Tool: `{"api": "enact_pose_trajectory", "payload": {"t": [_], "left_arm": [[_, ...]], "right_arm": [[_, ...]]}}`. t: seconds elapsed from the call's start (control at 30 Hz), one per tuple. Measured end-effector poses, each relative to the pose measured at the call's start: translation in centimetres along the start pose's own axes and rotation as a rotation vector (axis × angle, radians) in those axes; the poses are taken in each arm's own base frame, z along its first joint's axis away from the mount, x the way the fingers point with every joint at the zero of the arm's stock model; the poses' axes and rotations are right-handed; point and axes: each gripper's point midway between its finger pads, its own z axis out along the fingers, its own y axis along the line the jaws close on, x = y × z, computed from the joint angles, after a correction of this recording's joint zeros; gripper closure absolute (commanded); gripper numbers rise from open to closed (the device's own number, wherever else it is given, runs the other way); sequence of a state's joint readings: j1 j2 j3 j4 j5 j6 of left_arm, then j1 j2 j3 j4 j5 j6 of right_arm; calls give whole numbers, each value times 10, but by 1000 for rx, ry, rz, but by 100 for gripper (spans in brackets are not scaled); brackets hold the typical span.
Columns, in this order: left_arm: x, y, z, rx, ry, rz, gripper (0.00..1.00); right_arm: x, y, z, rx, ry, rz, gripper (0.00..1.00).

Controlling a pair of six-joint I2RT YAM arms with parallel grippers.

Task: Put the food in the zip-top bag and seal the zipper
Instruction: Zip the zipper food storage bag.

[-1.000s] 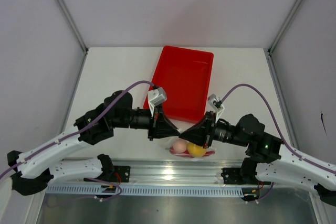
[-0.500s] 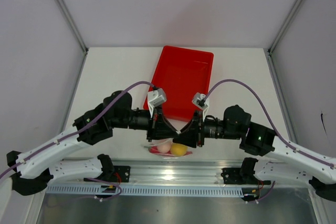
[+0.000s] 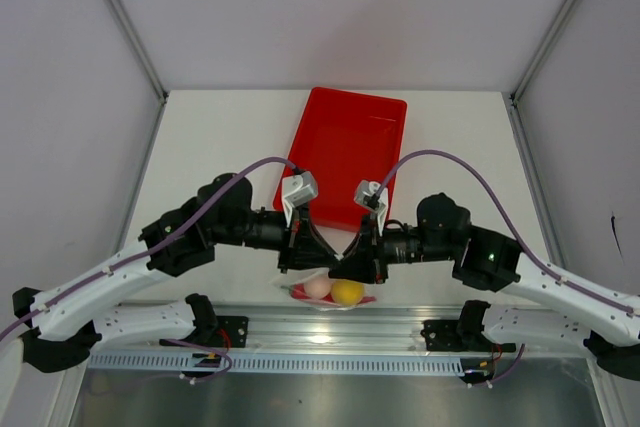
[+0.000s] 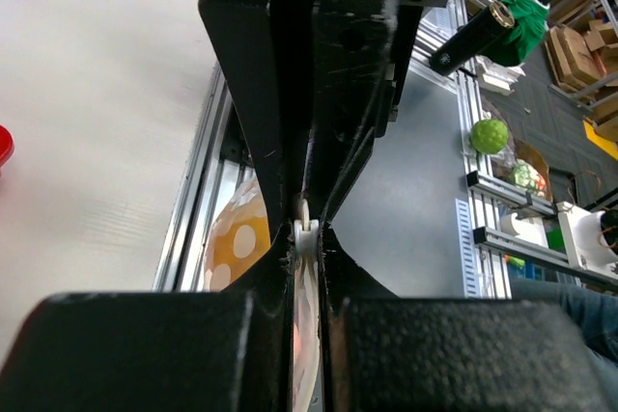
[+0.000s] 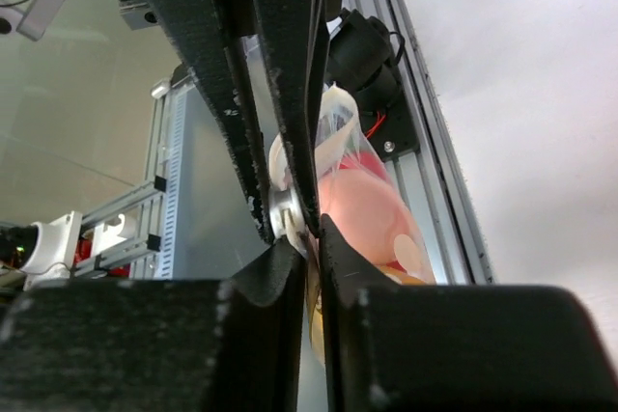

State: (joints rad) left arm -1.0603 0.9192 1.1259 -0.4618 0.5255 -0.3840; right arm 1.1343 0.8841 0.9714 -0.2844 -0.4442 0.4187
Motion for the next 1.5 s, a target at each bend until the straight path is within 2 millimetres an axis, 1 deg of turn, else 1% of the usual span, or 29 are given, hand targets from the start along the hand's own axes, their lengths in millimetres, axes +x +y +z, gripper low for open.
{"api": "enact_pose_trajectory", "payload": {"t": [0.07, 0.27, 0.4, 0.47, 0.5, 0.6, 0.63, 0.67, 0.73, 0.77, 1.07, 1.2, 1.27, 1.3, 1.33, 1.37, 1.4, 1.43, 1.5], "left_arm": [[1, 0, 0, 1, 4, -4, 99], [1, -2, -2, -3, 10, -5, 99], [0, 4, -2, -39, 7, -8, 99], [0, 8, -2, -60, 4, -9, 96], [1, 11, -1, -74, 8, -14, 92], [1, 16, -1, -100, 6, -15, 91], [1, 17, -1, -105, 5, -12, 92], [0, 18, 0, -110, 4, -10, 96], [0, 19, 0, -116, 1, -9, 97], [0, 19, 0, -117, 0, -9, 99], [-4, 18, 0, -111, -16, -1, 99], [-4, 16, 0, -99, -16, 1, 99], [-4, 15, 0, -96, -16, 2, 95], [-5, 15, 0, -96, -17, 2, 91], [-5, 15, 0, -95, -17, 2, 74], [-5, 16, 0, -95, -17, 7, 64], [-3, 15, 0, -92, -9, 6, 59], [1, 15, -1, -92, 2, -3, 50], [6, 16, -1, -92, 20, -12, 40]], "right_arm": [[1, 2, 1, -14, 7, -3, 100], [2, 5, 1, -40, 17, 2, 100], [0, 5, -1, -33, -8, 12, 100], [0, 5, -3, -31, -19, 23, 100], [-1, 6, -3, -34, -33, 24, 100], [-3, 3, -5, -18, -72, 44, 100], [-4, 2, -6, -15, -83, 48, 100], [-6, 1, -7, -8, -99, 52, 100], [-10, 0, -10, 5, -132, 61, 100], [-11, 0, -12, 11, -146, 63, 100], [-21, -10, -23, 60, -224, 90, 100], [-24, -10, -27, 67, -251, 92, 100], [-26, -10, -29, 68, -262, 90, 100], [-27, -10, -29, 68, -264, 89, 100], [-27, -10, -29, 66, -265, 88, 100], [-28, -10, -29, 64, -265, 87, 100], [-29, -10, -29, 64, -270, 85, 100], [-31, -10, -30, 61, -278, 82, 100], [-34, -8, -29, 47, -285, 75, 100]]}}
